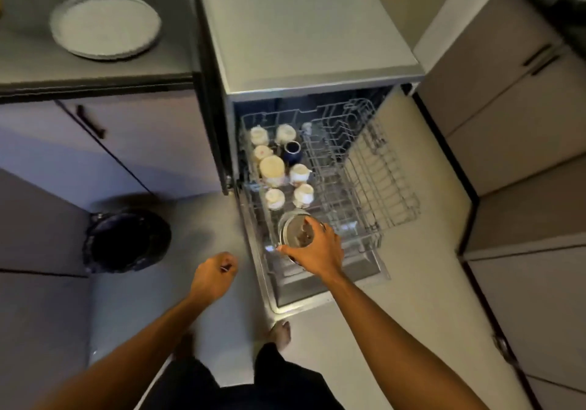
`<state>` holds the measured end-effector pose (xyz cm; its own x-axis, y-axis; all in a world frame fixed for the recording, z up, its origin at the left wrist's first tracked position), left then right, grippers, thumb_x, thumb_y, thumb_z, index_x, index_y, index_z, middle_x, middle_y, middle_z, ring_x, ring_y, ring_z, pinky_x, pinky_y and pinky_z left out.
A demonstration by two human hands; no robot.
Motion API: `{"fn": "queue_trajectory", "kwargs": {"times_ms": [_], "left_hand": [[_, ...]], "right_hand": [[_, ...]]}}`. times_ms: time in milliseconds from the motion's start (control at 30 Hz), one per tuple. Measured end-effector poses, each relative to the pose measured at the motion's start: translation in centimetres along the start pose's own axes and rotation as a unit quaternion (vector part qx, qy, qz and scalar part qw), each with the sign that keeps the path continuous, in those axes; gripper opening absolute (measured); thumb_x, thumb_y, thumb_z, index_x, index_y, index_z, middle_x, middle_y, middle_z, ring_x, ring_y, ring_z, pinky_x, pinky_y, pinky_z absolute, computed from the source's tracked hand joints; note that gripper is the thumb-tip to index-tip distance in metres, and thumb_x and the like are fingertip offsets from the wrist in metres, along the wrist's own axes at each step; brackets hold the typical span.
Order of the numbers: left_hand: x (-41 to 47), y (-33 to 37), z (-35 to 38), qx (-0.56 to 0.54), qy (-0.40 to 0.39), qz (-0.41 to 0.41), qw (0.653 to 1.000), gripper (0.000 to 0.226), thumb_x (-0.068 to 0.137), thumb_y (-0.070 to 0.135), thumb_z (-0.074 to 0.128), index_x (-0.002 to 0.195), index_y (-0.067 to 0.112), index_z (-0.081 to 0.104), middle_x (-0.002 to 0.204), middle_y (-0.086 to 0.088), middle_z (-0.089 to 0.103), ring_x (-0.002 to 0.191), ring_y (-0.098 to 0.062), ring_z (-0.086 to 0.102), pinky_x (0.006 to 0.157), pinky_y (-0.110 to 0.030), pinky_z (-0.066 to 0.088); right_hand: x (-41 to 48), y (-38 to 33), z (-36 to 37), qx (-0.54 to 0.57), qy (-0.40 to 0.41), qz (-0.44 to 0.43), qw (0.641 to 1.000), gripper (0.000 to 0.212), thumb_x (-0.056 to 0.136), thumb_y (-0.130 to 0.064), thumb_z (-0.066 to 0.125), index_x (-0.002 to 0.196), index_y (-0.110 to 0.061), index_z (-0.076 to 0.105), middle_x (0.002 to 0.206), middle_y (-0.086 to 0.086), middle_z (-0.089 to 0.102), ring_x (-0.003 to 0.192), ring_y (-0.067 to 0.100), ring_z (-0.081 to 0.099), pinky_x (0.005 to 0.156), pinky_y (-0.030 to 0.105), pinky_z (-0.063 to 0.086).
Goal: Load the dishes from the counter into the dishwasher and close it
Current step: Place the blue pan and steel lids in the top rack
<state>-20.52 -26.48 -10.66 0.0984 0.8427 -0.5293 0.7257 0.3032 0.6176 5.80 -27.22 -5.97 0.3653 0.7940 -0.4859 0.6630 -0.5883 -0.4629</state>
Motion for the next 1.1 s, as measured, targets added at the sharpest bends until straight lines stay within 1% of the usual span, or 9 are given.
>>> {"fn": "queue_trajectory", "kwargs": {"times_ms": [133, 267, 367, 467, 500, 600, 700, 867, 1100], "left_hand": [[1.9, 5.7, 3.4, -0.028, -0.011, -0.035, 0.999, 0.017, 0.089, 0.014, 0.066, 0.106, 0.009, 0.068, 0.098, -0.012, 0.07, 0.094, -0.03, 0.064, 0.08, -0.031, 0.045], [5.4, 8.7, 5.8, -0.07, -0.013, -0.063, 0.995, 0.034, 0.088, 0.015, 0.069, 0.119, 0.017, 0.055, 0.103, -0.002, 0.063, 0.091, -0.021, 0.06, 0.077, -0.033, 0.047], [8.1, 9.5, 6.8, -0.112, -0.004, -0.101, 0.989, 0.043, 0.085, 0.014, 0.071, 0.117, 0.026, 0.044, 0.104, -0.005, 0.061, 0.091, -0.028, 0.064, 0.072, -0.042, 0.055], [10.6, 9.8, 7.4, -0.152, 0.012, -0.148, 0.977, 0.05, 0.088, 0.013, 0.068, 0.121, 0.028, 0.034, 0.107, -0.012, 0.059, 0.082, -0.025, 0.061, 0.059, -0.032, 0.048], [11.8, 9.6, 7.6, -0.154, 0.019, -0.163, 0.974, 0.053, 0.087, 0.014, 0.069, 0.126, 0.025, 0.035, 0.111, -0.015, 0.059, 0.086, -0.028, 0.062, 0.058, -0.031, 0.048], [14.0, 8.7, 7.8, -0.153, 0.039, -0.199, 0.967, 0.075, 0.085, 0.021, 0.071, 0.145, 0.021, 0.027, 0.122, -0.02, 0.06, 0.1, -0.034, 0.064, 0.073, -0.039, 0.056], [15.6, 8.6, 8.0, -0.147, 0.055, -0.209, 0.965, 0.07, 0.089, 0.018, 0.068, 0.146, 0.018, 0.028, 0.114, -0.018, 0.062, 0.079, -0.023, 0.061, 0.058, -0.03, 0.049], [17.1, 8.4, 8.3, -0.1, 0.061, -0.173, 0.978, 0.047, 0.086, 0.015, 0.069, 0.126, 0.017, 0.046, 0.114, -0.009, 0.064, 0.1, -0.029, 0.063, 0.084, -0.04, 0.053], [17.4, 8.3, 8.4, -0.035, 0.043, -0.134, 0.989, 0.042, 0.087, 0.016, 0.066, 0.127, 0.013, 0.05, 0.111, -0.011, 0.065, 0.101, -0.031, 0.062, 0.084, -0.037, 0.049]], "right_hand": [[3.7, 4.8, -2.1, 0.021, -0.019, 0.047, 0.999, 0.107, 0.041, -0.084, 0.071, 0.137, -0.052, 0.035, 0.145, 0.001, 0.04, 0.134, 0.033, 0.037, 0.105, 0.055, 0.04], [8.1, 7.6, -2.1, 0.051, -0.023, 0.085, 0.995, 0.105, 0.044, -0.079, 0.076, 0.136, -0.051, 0.036, 0.142, 0.002, 0.042, 0.131, 0.034, 0.039, 0.103, 0.054, 0.041], [11.2, 8.2, -1.7, 0.065, -0.021, 0.106, 0.992, 0.105, 0.046, -0.077, 0.078, 0.138, -0.048, 0.037, 0.14, 0.005, 0.043, 0.129, 0.035, 0.041, 0.102, 0.051, 0.044], [13.8, 8.3, -1.1, 0.065, -0.015, 0.119, 0.991, 0.104, 0.048, -0.075, 0.079, 0.138, -0.046, 0.035, 0.141, 0.006, 0.041, 0.127, 0.036, 0.042, 0.099, 0.051, 0.045], [14.8, 8.5, -0.7, 0.064, -0.013, 0.125, 0.99, 0.105, 0.05, -0.074, 0.081, 0.139, -0.045, 0.033, 0.142, 0.007, 0.039, 0.128, 0.036, 0.04, 0.099, 0.052, 0.045], [16.7, 9.1, -0.3, 0.055, 0.01, 0.145, 0.988, 0.107, 0.056, -0.069, 0.083, 0.143, -0.037, 0.03, 0.15, 0.013, 0.03, 0.134, 0.04, 0.032, 0.103, 0.055, 0.042], [18.4, 10.1, 0.3, 0.044, 0.022, 0.161, 0.986, 0.11, 0.06, -0.065, 0.084, 0.147, -0.032, 0.026, 0.155, 0.017, 0.022, 0.139, 0.042, 0.025, 0.104, 0.054, 0.04], [19.4, 11.1, 1.8, 0.018, 0.034, 0.159, 0.987, 0.11, 0.058, -0.065, 0.085, 0.146, -0.037, 0.024, 0.155, 0.016, 0.019, 0.137, 0.041, 0.025, 0.095, 0.06, 0.047], [19.7, 11.4, 2.3, 0.008, 0.012, 0.166, 0.986, 0.105, 0.061, -0.066, 0.082, 0.146, -0.038, 0.026, 0.161, 0.011, 0.008, 0.144, 0.042, 0.017, 0.099, 0.066, 0.043]]}}
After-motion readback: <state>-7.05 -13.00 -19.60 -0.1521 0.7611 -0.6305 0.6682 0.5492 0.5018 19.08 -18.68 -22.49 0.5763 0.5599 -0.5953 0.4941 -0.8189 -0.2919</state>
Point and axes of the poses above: each hand's wrist, its own x-axis towards the middle knuckle, its own z-axis out of the palm, y = z × x, the point moved 4 cm from there along x, towards the middle knuckle
